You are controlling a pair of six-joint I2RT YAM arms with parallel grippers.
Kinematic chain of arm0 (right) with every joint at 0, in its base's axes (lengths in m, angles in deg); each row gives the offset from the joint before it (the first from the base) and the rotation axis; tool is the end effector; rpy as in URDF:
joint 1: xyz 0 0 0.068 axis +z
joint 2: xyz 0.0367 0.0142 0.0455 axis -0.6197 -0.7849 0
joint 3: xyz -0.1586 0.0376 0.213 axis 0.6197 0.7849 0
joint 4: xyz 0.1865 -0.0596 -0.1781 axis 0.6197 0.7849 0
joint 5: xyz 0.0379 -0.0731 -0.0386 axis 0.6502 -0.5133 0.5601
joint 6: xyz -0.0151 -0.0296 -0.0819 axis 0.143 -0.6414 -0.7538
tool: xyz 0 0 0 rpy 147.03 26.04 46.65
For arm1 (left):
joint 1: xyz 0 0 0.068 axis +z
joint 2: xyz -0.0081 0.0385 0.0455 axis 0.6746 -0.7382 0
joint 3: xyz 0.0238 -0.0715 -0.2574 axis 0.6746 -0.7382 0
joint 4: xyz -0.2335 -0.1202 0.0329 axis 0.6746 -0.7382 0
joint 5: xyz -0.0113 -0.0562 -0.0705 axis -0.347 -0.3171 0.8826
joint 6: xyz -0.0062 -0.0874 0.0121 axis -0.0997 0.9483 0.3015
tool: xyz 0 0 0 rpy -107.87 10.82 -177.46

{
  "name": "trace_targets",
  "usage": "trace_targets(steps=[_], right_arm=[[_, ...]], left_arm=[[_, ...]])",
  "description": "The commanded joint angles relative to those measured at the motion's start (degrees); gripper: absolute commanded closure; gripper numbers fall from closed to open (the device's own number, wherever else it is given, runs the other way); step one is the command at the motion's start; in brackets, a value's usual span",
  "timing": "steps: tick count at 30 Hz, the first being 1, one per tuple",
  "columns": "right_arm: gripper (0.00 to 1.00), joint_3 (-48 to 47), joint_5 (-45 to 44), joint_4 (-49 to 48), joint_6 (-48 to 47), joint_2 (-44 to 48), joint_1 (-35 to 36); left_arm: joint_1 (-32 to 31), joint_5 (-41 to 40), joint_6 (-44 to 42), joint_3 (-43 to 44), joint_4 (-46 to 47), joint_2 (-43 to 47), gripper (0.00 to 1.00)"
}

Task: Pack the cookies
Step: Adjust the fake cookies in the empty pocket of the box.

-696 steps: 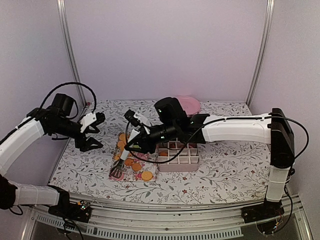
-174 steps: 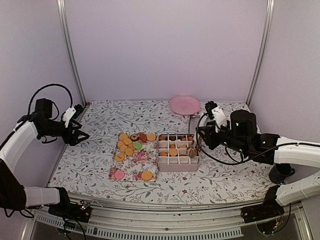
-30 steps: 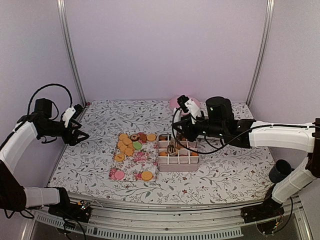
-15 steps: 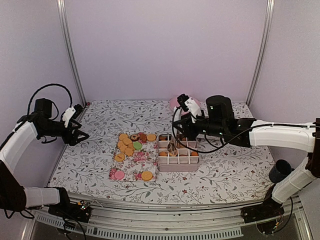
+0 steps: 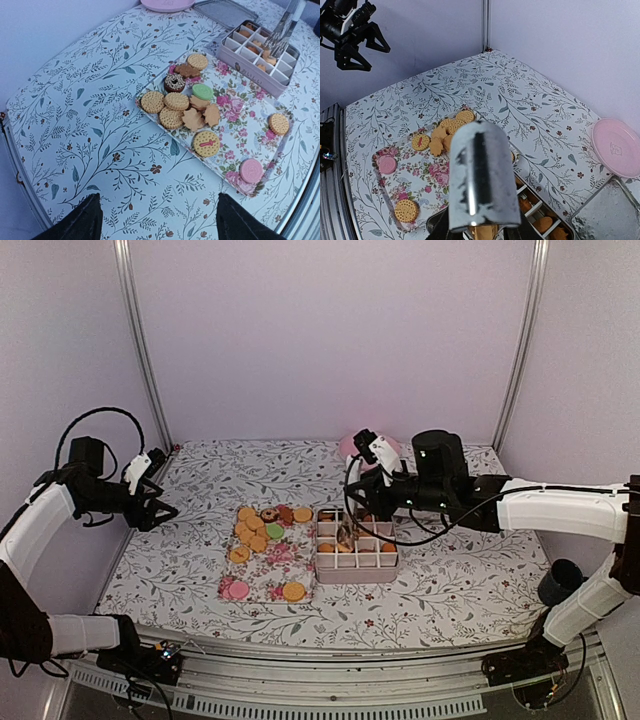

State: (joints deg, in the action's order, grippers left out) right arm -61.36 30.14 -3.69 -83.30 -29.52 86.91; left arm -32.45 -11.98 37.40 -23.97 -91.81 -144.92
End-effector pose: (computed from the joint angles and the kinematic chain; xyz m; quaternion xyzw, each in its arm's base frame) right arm 0.2512 0.2968 0.2640 -0.3866 0.7239 0.2551 0.5113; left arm 0.2394 -0.0072 0.2503 0.3456 0.8326 -0.1466 0.4072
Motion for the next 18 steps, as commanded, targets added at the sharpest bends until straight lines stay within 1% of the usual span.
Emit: trace_targets(steps=[1,4,5,7,18], right_arm=[[0.76,-1.1,2.9,0.1,0.9,-0.1,-0.2],[0.8,-0.5,2.4,0.4,0.9,1.2,-0.3],[0.84,-0.2,2.1,0.4,0.9,1.8,-0.2],[0.88,0.1,1.4,0.6,0.7,2.9,-0.3],[0.98,1.9,-3.4,2.3,-0.5,6.4,2.3]], left_arm=[[0.6,0.3,-0.1,1.1,-0.5,0.5,0.21],[0.6,0.5,0.0,1.1,-0.5,0.5,0.21],[0.5,0.5,0.0,1.1,-0.5,0.5,0.21],[0.5,0.5,0.0,1.1,-0.5,0.5,0.21],[0.6,0.9,0.2,1.2,-0.4,0.5,0.21]])
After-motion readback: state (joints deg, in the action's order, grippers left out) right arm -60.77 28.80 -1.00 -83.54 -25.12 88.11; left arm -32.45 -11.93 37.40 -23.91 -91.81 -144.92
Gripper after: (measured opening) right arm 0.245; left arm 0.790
